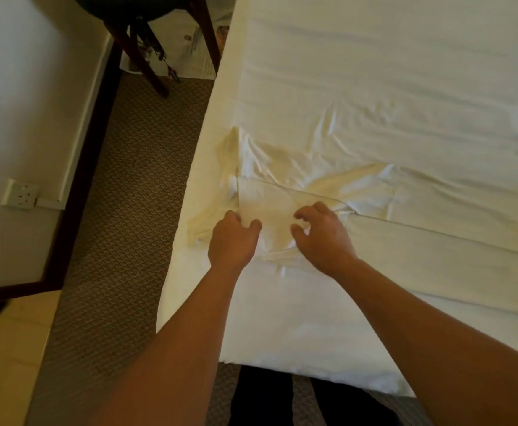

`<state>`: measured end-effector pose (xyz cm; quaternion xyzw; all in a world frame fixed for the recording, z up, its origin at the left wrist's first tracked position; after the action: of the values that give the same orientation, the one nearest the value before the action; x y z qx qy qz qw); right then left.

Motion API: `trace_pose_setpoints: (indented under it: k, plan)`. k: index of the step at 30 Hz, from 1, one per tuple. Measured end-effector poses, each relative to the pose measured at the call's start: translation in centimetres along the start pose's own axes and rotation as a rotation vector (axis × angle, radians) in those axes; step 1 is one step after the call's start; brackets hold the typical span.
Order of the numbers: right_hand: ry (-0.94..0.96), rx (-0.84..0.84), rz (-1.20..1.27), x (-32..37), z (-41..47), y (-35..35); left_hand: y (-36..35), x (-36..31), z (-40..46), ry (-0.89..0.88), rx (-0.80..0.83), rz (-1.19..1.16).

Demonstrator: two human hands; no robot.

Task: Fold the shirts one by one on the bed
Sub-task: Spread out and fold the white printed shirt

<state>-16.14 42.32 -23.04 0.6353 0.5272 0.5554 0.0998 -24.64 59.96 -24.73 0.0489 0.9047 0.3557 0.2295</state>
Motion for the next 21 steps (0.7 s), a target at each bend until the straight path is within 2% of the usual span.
trace_pose_setpoints:
  k: [2,4,8,12,15,17,19,21]
  plan:
    - [-0.082,-0.048,-0.169,-1.9,0.0,0.6,-0.7,0.4,-0.1,0.020,0.000,0.003]
    - [-0.258,-0.100,-0.131,-4.1,-0.3,1.1,-1.0,0.9,-0.1,0.036,0.003,-0.083]
    - [-0.529,-0.204,0.317,-6.6,-1.4,0.8,-0.4,1.2,0.2,0.010,0.065,-0.290]
    - [-0.598,-0.286,0.557,-7.0,-2.4,0.6,-0.4,2.6,-0.2,0.167,0.189,-0.601]
    - [-0.650,-0.222,0.740,-7.2,-3.2,-0.2,-0.2,3.4,-0.2,0.204,0.179,-0.641]
    - [-0.602,-0.107,0.631,-7.2,-3.6,-0.5,0.3,3.5,0.1,0.173,0.128,-0.549]
    - [-0.504,0.000,0.403,-7.4,-3.9,-0.6,0.7,3.5,0.7,0.097,0.078,-0.345]
    - [-0.438,0.036,0.205,-7.5,-3.7,0.0,1.1,3.1,1.0,0.029,0.064,-0.148]
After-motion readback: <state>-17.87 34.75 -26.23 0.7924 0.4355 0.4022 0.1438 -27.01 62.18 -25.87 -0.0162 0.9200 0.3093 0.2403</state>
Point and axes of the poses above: each hand's wrist, its own z-axis towards the middle knuckle, its own y-axis out of the back of the hand, x = y × z, the point moved 7 cm from there along z, towards the middle knuckle, and after that the axes turned 5 degrees about y, right-handed, at the moved point
